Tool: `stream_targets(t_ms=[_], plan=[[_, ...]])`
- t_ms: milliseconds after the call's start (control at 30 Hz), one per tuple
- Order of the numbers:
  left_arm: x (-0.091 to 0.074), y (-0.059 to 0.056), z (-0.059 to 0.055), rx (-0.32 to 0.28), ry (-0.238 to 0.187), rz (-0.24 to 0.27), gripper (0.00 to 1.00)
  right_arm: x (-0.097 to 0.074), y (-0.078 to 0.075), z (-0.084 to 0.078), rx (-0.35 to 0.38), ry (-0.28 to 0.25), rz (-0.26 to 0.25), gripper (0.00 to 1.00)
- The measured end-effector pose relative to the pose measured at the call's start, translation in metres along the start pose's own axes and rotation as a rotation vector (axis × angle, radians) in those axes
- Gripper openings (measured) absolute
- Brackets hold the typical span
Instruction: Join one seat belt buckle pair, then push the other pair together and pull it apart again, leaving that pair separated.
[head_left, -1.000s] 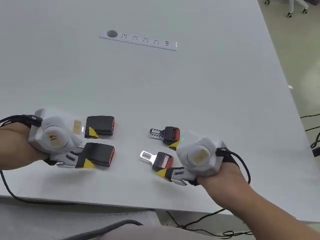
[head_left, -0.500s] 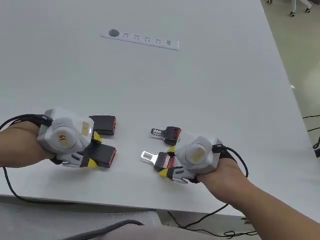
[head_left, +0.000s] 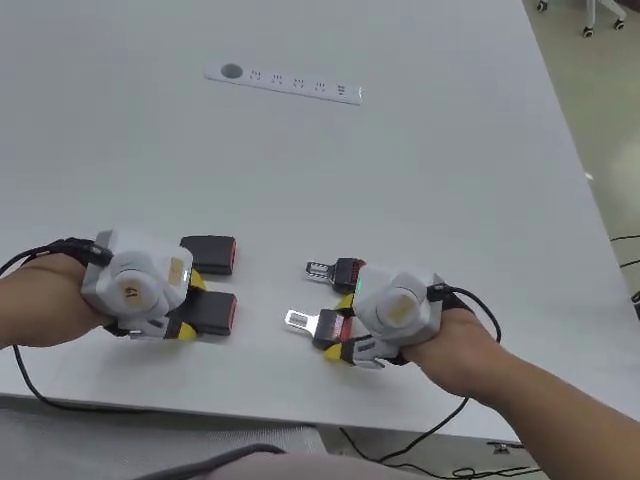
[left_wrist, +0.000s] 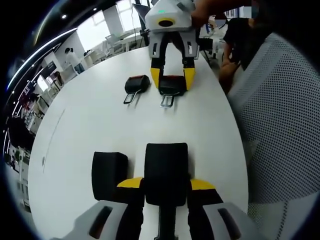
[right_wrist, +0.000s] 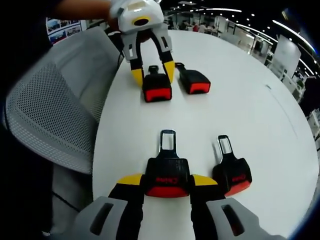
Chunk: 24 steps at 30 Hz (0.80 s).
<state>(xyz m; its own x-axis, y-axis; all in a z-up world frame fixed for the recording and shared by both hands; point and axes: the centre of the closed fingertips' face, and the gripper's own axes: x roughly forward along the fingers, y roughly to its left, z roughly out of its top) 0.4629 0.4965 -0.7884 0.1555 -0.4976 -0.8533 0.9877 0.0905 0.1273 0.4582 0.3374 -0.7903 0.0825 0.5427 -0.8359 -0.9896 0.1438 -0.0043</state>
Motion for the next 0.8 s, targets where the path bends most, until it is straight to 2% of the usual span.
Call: stream_targets(t_ms=[233,567,800], plan=[[-0.001,0.000,0.000,-0.032,-0.009,0.004,0.33,-0.001,0.000,0.000,-0.030,0.004,0.027,0.33],[-0.001,0.000,0.001,-0.031,0.005,-0.003,0.33,0.002,-0.001,0.001,-0.040,0.038,0.031,0.32],[0.001,0.001,-0.001,-0.024,0.018,-0.013,0.33,0.010,0.001,0.015,-0.042,0.026,0.029,0.32]])
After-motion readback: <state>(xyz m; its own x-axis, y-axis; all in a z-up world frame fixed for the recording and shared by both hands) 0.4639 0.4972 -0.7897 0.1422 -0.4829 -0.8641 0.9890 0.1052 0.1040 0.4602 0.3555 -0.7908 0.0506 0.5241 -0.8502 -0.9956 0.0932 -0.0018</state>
